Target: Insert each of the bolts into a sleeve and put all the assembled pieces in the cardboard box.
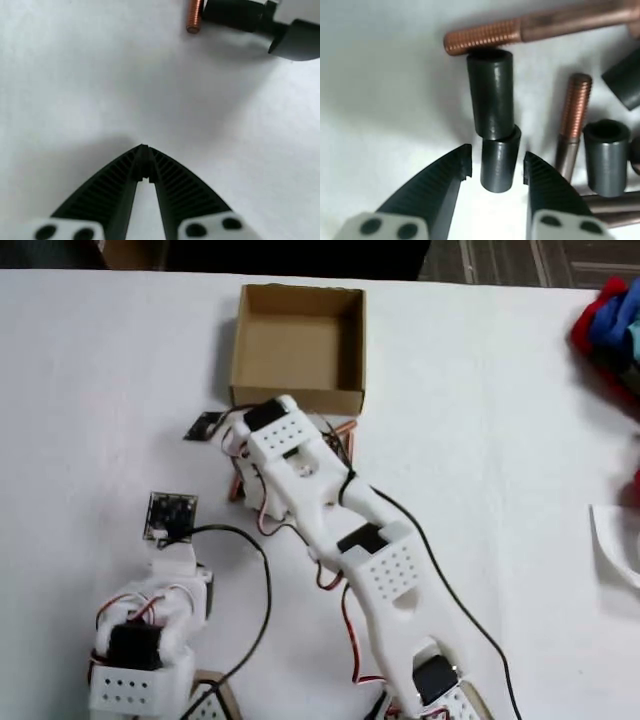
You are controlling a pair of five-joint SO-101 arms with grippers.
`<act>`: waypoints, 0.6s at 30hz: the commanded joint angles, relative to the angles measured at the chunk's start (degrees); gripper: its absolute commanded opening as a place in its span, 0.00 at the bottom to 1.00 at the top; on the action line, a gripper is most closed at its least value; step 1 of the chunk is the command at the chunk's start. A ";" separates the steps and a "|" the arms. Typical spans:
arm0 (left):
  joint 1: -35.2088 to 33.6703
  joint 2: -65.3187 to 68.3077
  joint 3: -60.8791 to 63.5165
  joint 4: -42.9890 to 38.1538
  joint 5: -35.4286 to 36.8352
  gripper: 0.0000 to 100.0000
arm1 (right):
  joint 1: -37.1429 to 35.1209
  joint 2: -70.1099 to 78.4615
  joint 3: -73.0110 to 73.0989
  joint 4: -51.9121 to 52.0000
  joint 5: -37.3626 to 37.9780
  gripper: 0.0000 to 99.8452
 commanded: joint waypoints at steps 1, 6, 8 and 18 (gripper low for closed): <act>-0.53 -0.70 1.19 0.18 -0.18 0.02 | -0.84 -0.13 -3.34 -2.95 0.62 0.20; -0.53 -0.70 1.19 0.18 -0.18 0.02 | -2.15 -0.13 -3.60 -4.09 0.62 0.20; -0.53 -0.70 1.19 0.18 -0.18 0.02 | -2.07 -0.04 -3.34 -4.88 0.62 0.20; -0.53 -0.70 1.19 0.18 -0.18 0.02 | -1.98 2.51 -3.34 -4.70 0.26 0.02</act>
